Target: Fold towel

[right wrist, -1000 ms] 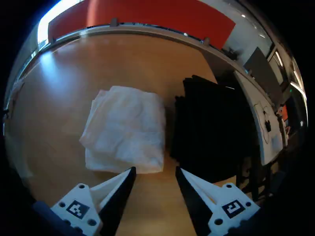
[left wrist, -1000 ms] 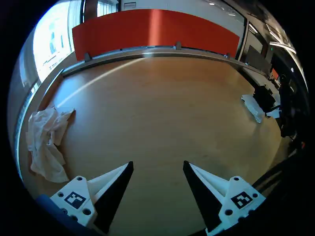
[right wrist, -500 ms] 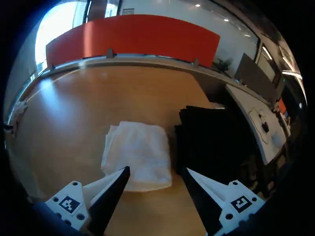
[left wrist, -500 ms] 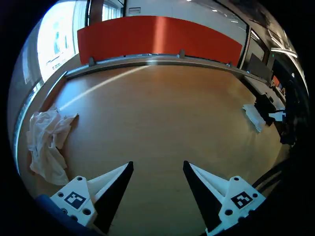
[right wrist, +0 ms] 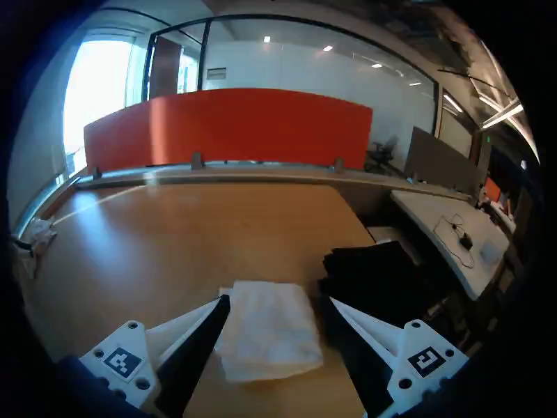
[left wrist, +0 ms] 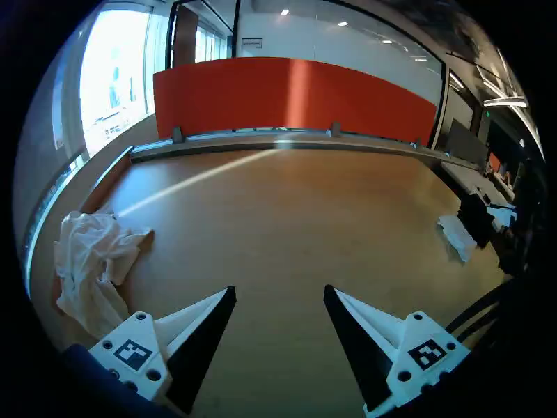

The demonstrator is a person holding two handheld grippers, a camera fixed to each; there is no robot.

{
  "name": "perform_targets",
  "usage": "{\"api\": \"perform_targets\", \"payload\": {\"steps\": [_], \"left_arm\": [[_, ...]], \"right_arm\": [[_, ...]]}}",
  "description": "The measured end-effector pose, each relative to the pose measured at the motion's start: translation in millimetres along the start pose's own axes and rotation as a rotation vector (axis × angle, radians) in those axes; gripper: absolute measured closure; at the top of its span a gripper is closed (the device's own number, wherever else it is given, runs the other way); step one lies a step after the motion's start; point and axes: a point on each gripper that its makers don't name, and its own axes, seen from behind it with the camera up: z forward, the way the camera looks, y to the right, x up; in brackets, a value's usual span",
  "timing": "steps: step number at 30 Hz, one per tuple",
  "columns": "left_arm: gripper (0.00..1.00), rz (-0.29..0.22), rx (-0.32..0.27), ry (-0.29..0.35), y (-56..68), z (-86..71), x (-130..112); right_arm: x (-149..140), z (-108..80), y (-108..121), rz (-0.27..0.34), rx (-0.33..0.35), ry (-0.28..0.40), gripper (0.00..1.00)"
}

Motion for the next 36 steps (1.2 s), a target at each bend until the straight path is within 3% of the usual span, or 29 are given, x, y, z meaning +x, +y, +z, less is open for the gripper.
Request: {"api": "perform_targets", "payload": {"steps": [9,18,27,36], "left_arm": [[0.07,-0.04,0.037,0.105,-11.0,2.4,28],[0.06,-0.038,0.077,0.208,-21.5,0.2,51],[0.06,-0.055,0.121,0.298,-36.6,-6.5,75],[0.06,-0.064,0.125,0.391,-39.8,-15.7,107]], "right_arm": [[27,-3.7,-16,-0.004,0.002,0.109,0.0],[61,-9.1,-39,0.018,0.022,0.212,0.0],[111,-20.3,-87,0.007,0.058,0.325,0.0],[143,-25.7,-130,0.022,0.079,0.401,0.0]]}}
